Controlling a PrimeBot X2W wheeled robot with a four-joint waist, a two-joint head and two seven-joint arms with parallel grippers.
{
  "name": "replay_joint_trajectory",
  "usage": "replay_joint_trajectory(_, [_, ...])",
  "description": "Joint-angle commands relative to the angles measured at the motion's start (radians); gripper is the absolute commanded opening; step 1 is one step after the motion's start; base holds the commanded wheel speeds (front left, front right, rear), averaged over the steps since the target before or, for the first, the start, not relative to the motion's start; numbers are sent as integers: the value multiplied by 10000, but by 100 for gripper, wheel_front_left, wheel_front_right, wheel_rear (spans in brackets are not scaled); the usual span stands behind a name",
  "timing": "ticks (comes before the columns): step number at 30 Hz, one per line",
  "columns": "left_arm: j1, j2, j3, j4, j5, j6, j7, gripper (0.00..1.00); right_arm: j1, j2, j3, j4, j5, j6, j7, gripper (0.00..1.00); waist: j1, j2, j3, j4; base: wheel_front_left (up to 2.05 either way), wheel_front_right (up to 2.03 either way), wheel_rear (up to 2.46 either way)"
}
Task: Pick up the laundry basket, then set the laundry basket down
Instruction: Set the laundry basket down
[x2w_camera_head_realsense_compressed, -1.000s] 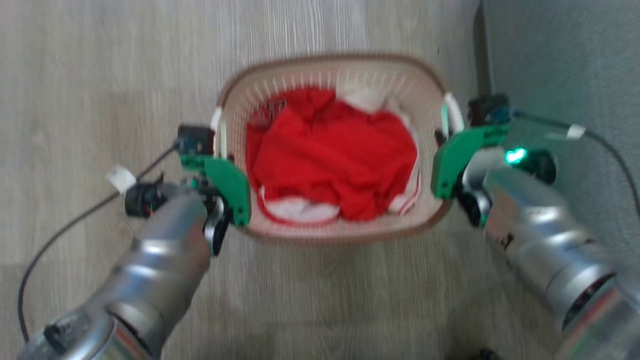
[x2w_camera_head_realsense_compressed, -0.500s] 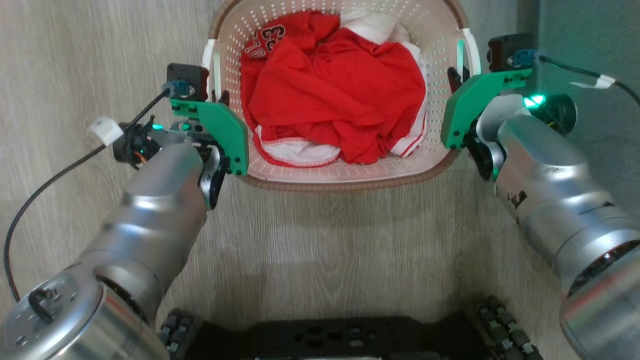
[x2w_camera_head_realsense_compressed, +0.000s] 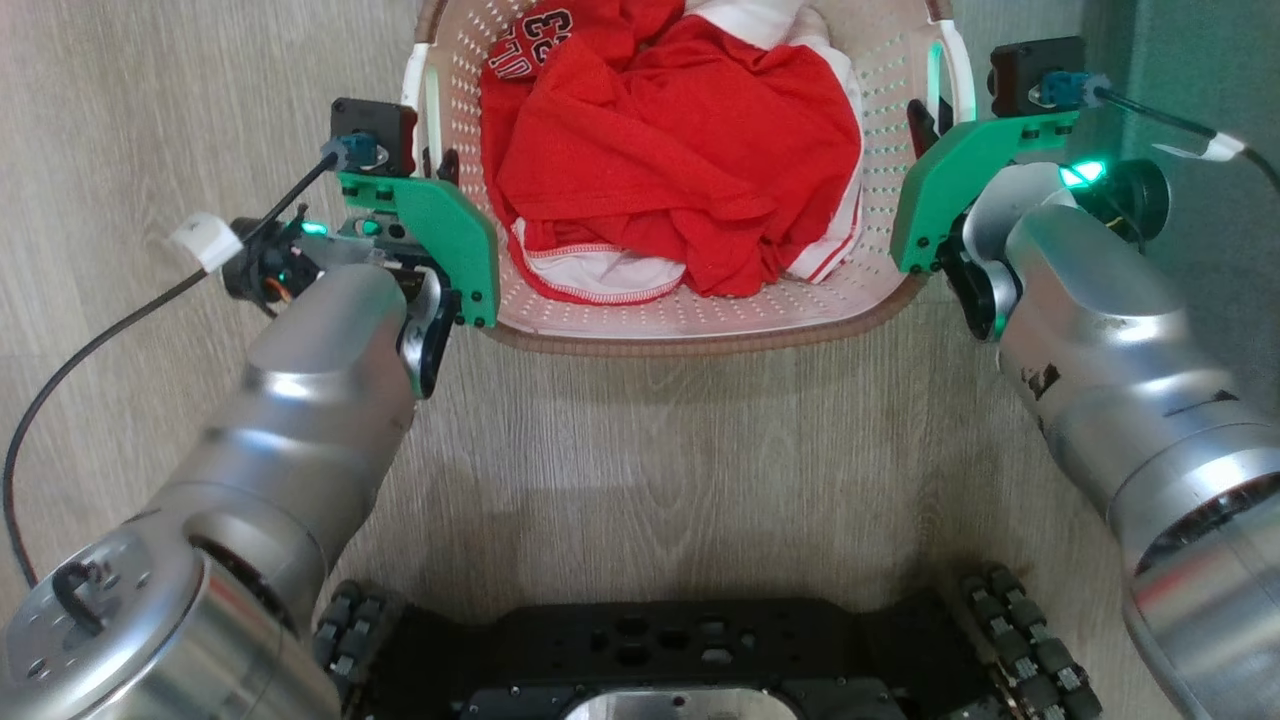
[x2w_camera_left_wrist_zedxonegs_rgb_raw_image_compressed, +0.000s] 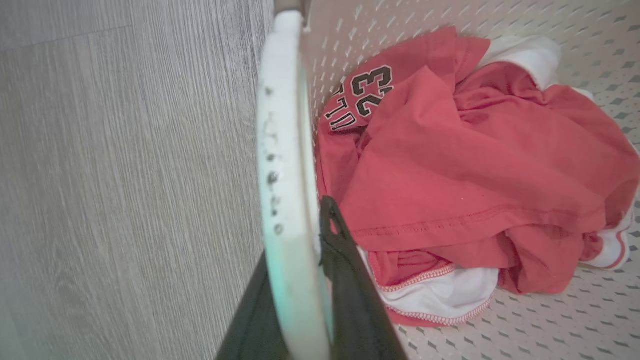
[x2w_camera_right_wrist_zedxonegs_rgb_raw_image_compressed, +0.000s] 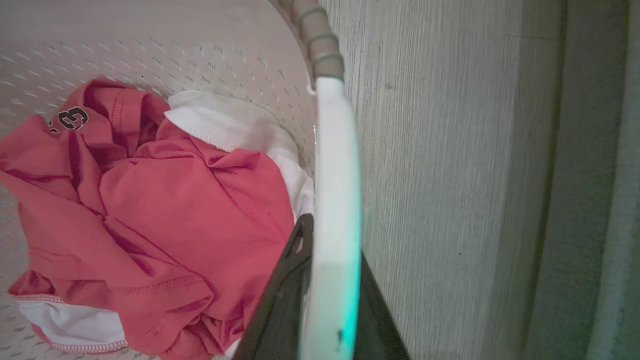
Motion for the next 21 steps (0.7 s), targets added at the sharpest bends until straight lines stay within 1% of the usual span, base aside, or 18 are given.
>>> replay_joint_trajectory(1, [-43, 312, -9, 130, 139, 128, -106, 0, 95, 40, -156, -37, -368, -17, -112, 0, 1, 0, 73, 21, 0, 0, 0])
replay_joint_trajectory(19, [-245, 304, -89, 144, 93, 257, -306, 0, 98, 174, -1835, -37, -2155, -17, -58, 0, 1, 0, 247, 40, 0, 0, 0])
replay_joint_trajectory(20, [-247, 303, -89, 145, 86, 278, -316, 6, 106, 178, -1910, -37, -2233, -17, -51, 5, 1, 0, 246, 40, 0, 0, 0])
replay_joint_trajectory(21, [-241, 303, -92, 145, 72, 289, -318, 10, 115, 180, -1963, -37, -2284, -17, -47, 13, 1, 0, 244, 52, 0, 0, 0])
